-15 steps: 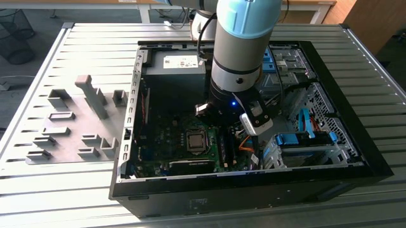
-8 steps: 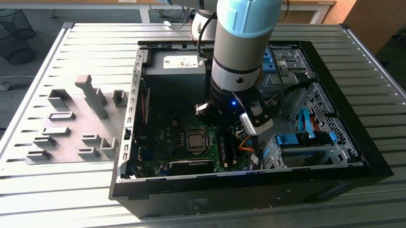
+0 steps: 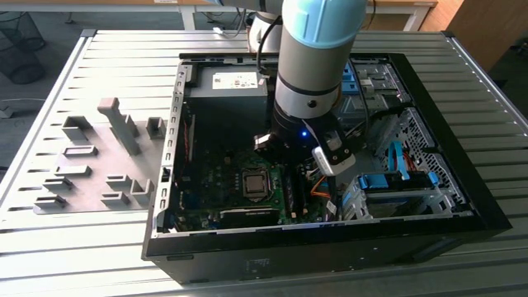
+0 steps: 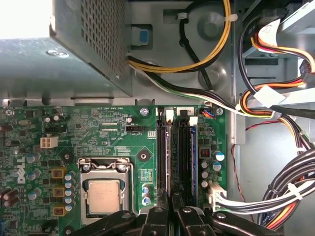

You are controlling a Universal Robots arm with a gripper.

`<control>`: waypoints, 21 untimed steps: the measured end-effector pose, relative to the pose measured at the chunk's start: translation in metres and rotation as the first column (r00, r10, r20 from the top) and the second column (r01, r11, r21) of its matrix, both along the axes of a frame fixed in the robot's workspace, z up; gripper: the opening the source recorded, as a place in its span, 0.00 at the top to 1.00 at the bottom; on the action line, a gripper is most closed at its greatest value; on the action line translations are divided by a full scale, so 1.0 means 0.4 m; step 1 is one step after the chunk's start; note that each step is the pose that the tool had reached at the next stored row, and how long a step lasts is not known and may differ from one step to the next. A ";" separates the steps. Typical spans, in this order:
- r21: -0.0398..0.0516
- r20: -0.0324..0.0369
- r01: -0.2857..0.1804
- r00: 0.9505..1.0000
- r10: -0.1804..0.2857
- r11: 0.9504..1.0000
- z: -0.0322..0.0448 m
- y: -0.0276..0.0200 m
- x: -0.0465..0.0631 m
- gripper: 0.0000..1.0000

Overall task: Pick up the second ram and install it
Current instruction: 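Insert the second ram into the second slot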

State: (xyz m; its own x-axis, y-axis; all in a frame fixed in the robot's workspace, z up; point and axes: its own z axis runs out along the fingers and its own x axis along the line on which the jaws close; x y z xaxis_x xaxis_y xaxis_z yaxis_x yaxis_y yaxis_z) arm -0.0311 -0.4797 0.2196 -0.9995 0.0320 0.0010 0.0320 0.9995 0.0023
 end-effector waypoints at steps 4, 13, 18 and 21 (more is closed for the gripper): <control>0.000 0.000 0.000 1.000 0.000 1.000 0.000 0.000 0.002 0.86; -0.001 0.000 0.000 1.000 0.000 1.000 -0.001 0.001 0.007 0.86; 0.000 0.000 0.000 1.000 0.000 1.000 -0.006 0.000 0.007 0.86; 0.004 0.000 0.000 1.000 0.000 1.000 -0.007 0.001 0.007 0.86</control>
State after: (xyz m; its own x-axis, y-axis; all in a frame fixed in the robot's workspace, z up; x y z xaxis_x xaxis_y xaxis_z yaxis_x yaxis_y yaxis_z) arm -0.0283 -0.4795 0.2167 -0.9995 0.0320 0.0012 0.0320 0.9995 0.0063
